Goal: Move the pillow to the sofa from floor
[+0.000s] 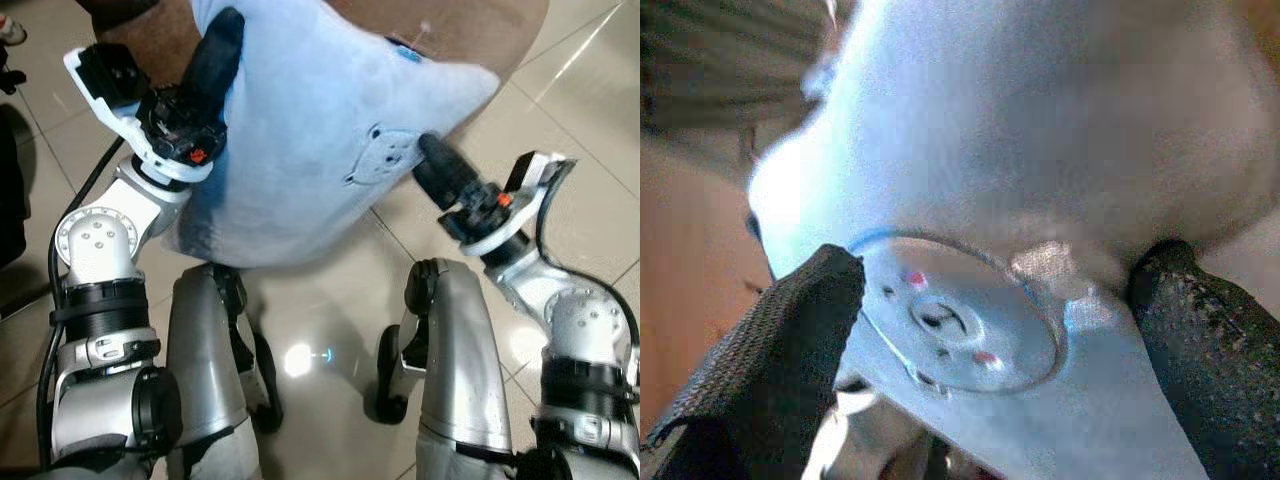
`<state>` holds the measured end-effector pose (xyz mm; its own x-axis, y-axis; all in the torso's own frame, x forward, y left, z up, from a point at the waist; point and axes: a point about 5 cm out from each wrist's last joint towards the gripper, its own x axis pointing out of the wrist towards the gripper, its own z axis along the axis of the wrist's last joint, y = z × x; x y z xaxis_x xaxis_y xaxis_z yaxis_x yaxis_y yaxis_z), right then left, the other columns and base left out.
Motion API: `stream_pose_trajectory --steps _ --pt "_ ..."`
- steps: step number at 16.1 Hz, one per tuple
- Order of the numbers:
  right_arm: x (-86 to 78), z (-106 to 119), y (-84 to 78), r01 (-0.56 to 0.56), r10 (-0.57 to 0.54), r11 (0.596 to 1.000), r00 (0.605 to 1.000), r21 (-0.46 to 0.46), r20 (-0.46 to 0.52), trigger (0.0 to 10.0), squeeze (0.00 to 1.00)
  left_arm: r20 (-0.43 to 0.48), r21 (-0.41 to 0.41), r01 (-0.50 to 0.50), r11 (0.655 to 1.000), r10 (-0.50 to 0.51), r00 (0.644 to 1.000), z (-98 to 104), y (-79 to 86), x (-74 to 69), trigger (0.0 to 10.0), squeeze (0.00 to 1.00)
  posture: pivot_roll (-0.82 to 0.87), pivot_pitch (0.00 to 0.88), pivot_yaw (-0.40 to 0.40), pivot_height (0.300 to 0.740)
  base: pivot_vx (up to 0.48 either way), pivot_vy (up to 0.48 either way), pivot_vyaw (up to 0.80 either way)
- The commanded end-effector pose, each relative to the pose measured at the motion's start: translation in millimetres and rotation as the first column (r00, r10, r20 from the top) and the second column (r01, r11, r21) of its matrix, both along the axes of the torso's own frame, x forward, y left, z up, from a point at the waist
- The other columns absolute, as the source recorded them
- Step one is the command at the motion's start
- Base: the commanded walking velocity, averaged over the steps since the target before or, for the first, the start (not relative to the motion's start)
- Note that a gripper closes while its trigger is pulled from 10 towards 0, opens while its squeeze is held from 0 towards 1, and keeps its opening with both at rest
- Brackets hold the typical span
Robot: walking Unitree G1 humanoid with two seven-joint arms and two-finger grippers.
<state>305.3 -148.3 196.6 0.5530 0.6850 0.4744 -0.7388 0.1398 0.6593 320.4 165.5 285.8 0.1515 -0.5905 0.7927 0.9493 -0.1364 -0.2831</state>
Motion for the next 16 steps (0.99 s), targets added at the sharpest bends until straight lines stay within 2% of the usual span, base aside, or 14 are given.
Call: stream_pose_trajectory --steps 1,2,3,5,7,8,13,16 --pt "-6.0 -2.1 8.7 -0.041 0.042 0.998 0.999 -0.038 0.016 10.0 0.0 0.055 -0.014 0.038 0.999 -0.037 0.998 9.2 -5.5 -3.4 0.0 0.0 -0.05 0.372 0.012 0.439 0.0 0.0 0.0" --pt "-5.5 -2.1 11.3 -0.033 0.033 0.999 0.999 -0.042 0.01 10.0 0.0 0.057 -0.014 0.046 0.999 -0.045 0.997 9.7 -8.2 -3.4 0.0 0.0 -0.05 0.37 0.01 0.439 0.0 0.0 0.0" --pt "-3.3 0.5 12.1 -0.013 0.014 1.0 1.0 -0.028 0.008 9.5 0.0 0.061 -0.021 0.06 0.998 -0.059 0.996 10.7 -9.4 -4.2 0.0 0.0 -0.05 0.376 0.01 0.439 0.0 0.0 0.0" --pt "-1.8 2.1 12.8 -0.003 0.003 1.0 1.0 -0.026 0.009 9.5 0.0 0.065 -0.026 0.07 0.997 -0.068 0.996 11.6 -9.9 -4.7 0.0 0.0 -0.05 0.376 0.01 0.439 0.0 0.0 0.0" --pt "5.6 0.7 16.2 0.047 -0.047 0.998 0.999 -0.036 -0.001 3.8 0.0 0.065 -0.03 0.104 0.994 -0.102 0.993 11.5 -13.2 -8.3 0.0 0.0 -0.04 0.364 0.017 0.439 0.0 0.0 0.0" --pt "11.4 -0.4 19.4 0.08 -0.081 0.996 0.997 -0.037 -0.012 0.0 0.0 0.061 -0.027 0.126 0.992 -0.124 0.99 10.5 -16.7 -10.7 0.0 0.0 -0.04 0.362 0.021 0.439 0.0 0.0 0.0" --pt "14.8 -1.6 25.7 0.096 -0.096 0.995 0.995 -0.029 -0.01 0.0 0.0 0.045 -0.026 0.163 0.986 -0.162 0.986 6.1 -24.9 -13.5 0.0 0.0 -0.03 0.346 0.043 0.439 0.0 0.0 0.0" --pt "15.7 -3.0 20.3 0.109 -0.109 0.994 0.994 -0.014 -0.019 0.0 0.0 0.045 -0.017 0.163 0.987 -0.162 0.986 8.3 -24.7 -13.7 0.0 0.0 -0.03 0.342 0.055 0.439 0.0 0.0 0.0"
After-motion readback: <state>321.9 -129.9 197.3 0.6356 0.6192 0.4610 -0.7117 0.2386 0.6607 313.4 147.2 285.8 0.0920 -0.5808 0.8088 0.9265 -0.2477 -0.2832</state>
